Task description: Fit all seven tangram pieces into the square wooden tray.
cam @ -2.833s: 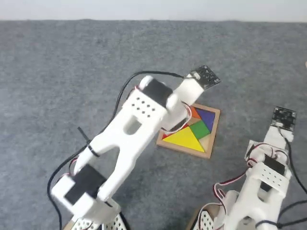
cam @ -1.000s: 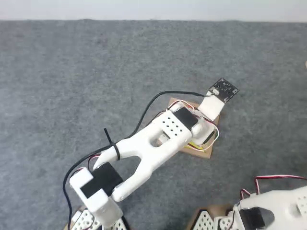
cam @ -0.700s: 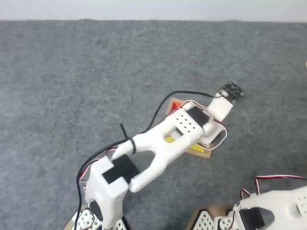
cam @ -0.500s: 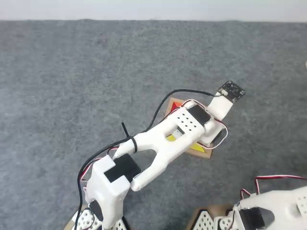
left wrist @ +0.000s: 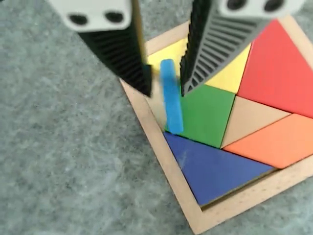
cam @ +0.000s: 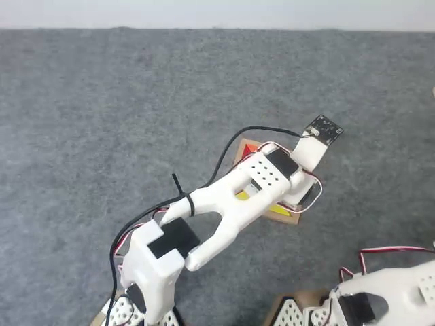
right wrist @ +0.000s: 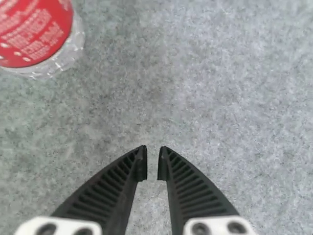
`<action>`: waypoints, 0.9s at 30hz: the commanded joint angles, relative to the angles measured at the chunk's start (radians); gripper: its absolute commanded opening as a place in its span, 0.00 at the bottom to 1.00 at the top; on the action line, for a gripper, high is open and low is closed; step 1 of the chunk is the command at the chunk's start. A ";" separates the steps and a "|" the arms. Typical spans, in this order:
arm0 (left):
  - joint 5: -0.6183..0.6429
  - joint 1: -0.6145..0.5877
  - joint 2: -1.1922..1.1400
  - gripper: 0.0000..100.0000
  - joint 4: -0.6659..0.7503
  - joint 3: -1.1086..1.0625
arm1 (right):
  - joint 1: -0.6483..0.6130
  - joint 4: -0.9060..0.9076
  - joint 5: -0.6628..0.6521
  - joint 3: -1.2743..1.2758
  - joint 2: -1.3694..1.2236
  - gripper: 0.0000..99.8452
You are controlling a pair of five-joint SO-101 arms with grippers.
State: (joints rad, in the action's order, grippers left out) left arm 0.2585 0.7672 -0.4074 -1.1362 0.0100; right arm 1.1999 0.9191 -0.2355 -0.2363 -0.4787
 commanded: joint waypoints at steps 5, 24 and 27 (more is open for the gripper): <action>0.002 -0.011 0.015 0.17 -0.011 0.047 | -0.033 0.067 -0.012 -0.114 0.045 0.07; -0.092 -0.167 0.141 0.17 -0.008 0.012 | -0.051 0.113 -0.012 -0.170 0.044 0.07; -0.100 -0.149 0.146 0.17 0.044 -0.084 | -0.068 0.133 -0.012 -0.169 0.044 0.07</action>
State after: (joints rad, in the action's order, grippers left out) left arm 0.1741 0.6122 -0.3337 -1.1408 -0.0238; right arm 1.1584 1.0311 -0.2386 -0.3498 -0.4787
